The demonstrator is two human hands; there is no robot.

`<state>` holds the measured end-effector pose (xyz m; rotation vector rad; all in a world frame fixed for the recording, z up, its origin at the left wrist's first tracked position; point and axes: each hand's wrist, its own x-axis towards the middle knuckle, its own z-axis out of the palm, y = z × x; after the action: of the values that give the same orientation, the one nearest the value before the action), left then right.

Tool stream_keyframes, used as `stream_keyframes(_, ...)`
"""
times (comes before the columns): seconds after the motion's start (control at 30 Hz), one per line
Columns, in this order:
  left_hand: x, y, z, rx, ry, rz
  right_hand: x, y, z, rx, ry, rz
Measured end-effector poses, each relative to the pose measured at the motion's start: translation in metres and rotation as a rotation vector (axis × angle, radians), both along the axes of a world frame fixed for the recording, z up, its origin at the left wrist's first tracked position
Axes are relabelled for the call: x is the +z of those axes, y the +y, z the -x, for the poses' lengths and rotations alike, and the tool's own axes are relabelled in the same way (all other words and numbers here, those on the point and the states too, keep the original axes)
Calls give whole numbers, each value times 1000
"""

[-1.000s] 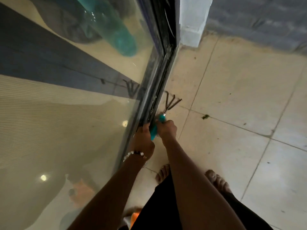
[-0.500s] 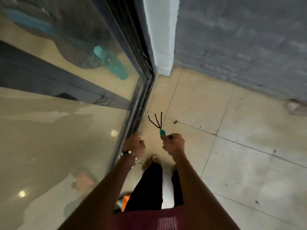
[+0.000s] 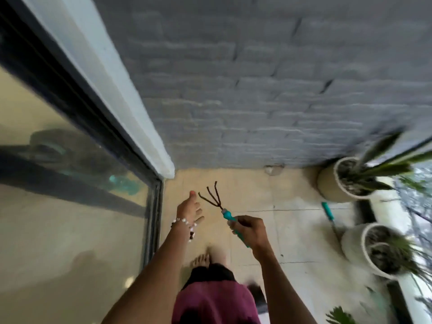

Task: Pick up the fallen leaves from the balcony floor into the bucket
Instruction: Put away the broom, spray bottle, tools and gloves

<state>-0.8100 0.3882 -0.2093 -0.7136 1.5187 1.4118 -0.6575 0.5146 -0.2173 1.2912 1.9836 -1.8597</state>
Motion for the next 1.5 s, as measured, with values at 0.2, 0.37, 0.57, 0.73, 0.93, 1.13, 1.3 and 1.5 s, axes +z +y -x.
stream_keyframes(0.2,74,69,-43,-226,68,-204,96,27,-84,-151,92,40)
stream_keyframes(0.37,102,117,-105,-466,61,-234,129,32,-171,-324,110,20)
stream_keyframes(0.57,124,154,-231,-718,19,-238,129,4,-299,-973,270,13)
stream_keyframes(0.73,120,161,-366,-964,33,-232,112,-41,-423,-1466,370,-4)
stream_keyframes(0.93,108,127,-561,-1275,7,-228,102,-123,-596,-1785,302,-67)
stream_keyframes(1.13,107,69,-745,-1614,50,-268,115,-223,-737,-2108,271,-148)
stream_keyframes(1.3,123,12,-847,-1842,-36,-259,115,-297,-801,-2364,300,-195)
stream_keyframes(1.5,120,-39,-945,-2049,-33,-320,105,-367,-842,-2691,310,-256)
